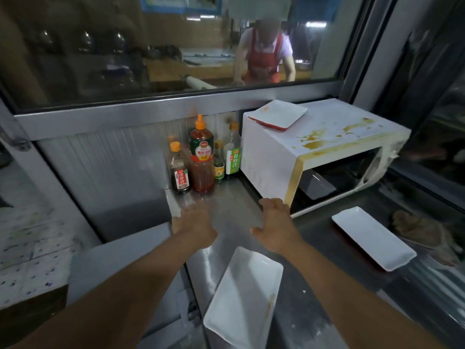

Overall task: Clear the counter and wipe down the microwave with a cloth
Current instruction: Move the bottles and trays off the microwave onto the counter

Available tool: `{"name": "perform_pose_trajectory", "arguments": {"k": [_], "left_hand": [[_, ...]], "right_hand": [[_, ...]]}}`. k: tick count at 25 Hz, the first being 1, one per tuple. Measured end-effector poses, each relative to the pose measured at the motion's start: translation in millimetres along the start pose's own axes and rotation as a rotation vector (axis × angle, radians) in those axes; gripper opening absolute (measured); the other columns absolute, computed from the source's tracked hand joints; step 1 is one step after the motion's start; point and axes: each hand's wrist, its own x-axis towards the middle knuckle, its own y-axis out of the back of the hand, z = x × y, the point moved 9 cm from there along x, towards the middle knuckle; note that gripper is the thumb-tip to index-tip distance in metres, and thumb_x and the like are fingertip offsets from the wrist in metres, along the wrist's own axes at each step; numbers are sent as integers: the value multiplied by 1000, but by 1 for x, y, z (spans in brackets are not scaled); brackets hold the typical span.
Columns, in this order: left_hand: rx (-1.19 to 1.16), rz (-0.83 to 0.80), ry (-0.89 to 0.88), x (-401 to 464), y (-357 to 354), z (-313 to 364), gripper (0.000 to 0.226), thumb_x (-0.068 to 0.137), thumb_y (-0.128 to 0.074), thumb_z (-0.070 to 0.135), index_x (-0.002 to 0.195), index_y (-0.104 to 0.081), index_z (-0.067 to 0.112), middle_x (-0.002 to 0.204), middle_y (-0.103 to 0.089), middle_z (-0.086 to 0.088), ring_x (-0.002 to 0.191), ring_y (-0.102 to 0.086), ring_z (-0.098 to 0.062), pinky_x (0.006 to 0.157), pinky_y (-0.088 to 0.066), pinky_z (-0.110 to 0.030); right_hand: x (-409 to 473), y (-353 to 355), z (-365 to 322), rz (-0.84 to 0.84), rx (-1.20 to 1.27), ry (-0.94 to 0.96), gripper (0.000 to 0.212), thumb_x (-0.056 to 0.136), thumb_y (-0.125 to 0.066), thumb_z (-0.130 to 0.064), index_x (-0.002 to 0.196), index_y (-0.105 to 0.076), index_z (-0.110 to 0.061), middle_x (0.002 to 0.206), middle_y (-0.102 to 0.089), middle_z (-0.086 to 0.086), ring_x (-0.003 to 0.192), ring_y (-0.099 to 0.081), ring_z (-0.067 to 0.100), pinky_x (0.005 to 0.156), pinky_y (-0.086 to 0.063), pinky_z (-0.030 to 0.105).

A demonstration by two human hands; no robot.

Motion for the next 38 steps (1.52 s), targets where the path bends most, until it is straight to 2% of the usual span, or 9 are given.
{"name": "perform_pose_trajectory", "arguments": {"k": [5, 12, 15, 18, 22, 27, 30, 32, 38], "left_hand": [[-53, 7, -100, -28, 3, 28, 73, 85, -60, 38, 144, -24, 17, 145, -39, -3, 132, -39, -24, 99, -38, -38], [-150, -42, -304, -58, -5, 87, 75, 84, -63, 40, 142, -26, 9, 144, -40, -11, 130, -42, -28, 102, -40, -35], [-194, -59, -373, -65, -13, 118, 69, 84, -63, 38, 139, -33, 10, 142, -42, -11, 127, -44, -29, 102, -41, -37], [-229, -81, -426, -68, -25, 153, 63, 85, -62, 36, 137, -35, 11, 140, -43, -12, 126, -44, -30, 103, -41, -40], [-248, -87, -490, -57, -45, 214, 54, 87, -61, 33, 131, -39, 10, 131, -49, -14, 119, -50, -31, 97, -45, -41], [-235, -128, -465, -12, -85, 300, 59, 88, -60, 34, 135, -36, 8, 135, -48, -14, 125, -47, -29, 101, -42, -38], [-185, -137, -406, 15, -120, 350, 59, 89, -57, 32, 139, -35, 10, 141, -45, -14, 130, -42, -29, 106, -36, -36], [-174, -138, -354, 31, -143, 375, 56, 90, -56, 32, 139, -36, 12, 141, -45, -12, 131, -42, -29, 106, -36, -37], [-120, -124, -261, 77, -186, 412, 58, 92, -50, 29, 142, -28, 12, 148, -34, -13, 138, -29, -30, 111, -31, -43]], "right_hand": [[-39, 29, 27, 84, 34, -81, 64, 83, -64, -24, 138, -35, -12, 138, -34, 11, 126, -31, 29, 104, -35, 34], [-98, 63, 85, 174, 21, -298, 67, 83, -65, -31, 137, -32, -8, 138, -35, 15, 129, -30, 32, 106, -29, 37], [-121, 80, 123, 218, 9, -404, 68, 82, -67, -34, 134, -34, -6, 133, -38, 17, 124, -34, 33, 103, -30, 37], [-136, 94, 168, 241, 56, -502, 71, 82, -67, -33, 136, -31, -6, 133, -37, 17, 125, -34, 33, 103, -34, 40], [-134, 106, 237, 242, 89, -569, 70, 82, -67, -30, 136, -31, -4, 135, -37, 19, 127, -36, 35, 99, -38, 39], [-103, 107, 337, 207, 130, -601, 70, 80, -70, -28, 135, -33, -5, 137, -37, 21, 125, -40, 38, 100, -39, 40], [-80, 97, 395, 175, 187, -583, 70, 80, -70, -22, 136, -31, -5, 136, -39, 19, 126, -38, 36, 102, -37, 39], [-66, 85, 428, 118, 250, -585, 71, 80, -69, -17, 137, -28, -5, 135, -39, 20, 122, -43, 37, 100, -41, 41], [-49, 46, 479, 69, 370, -638, 59, 82, -68, -13, 126, -33, 6, 131, -39, 26, 114, -48, 38, 93, -43, 38]]}}
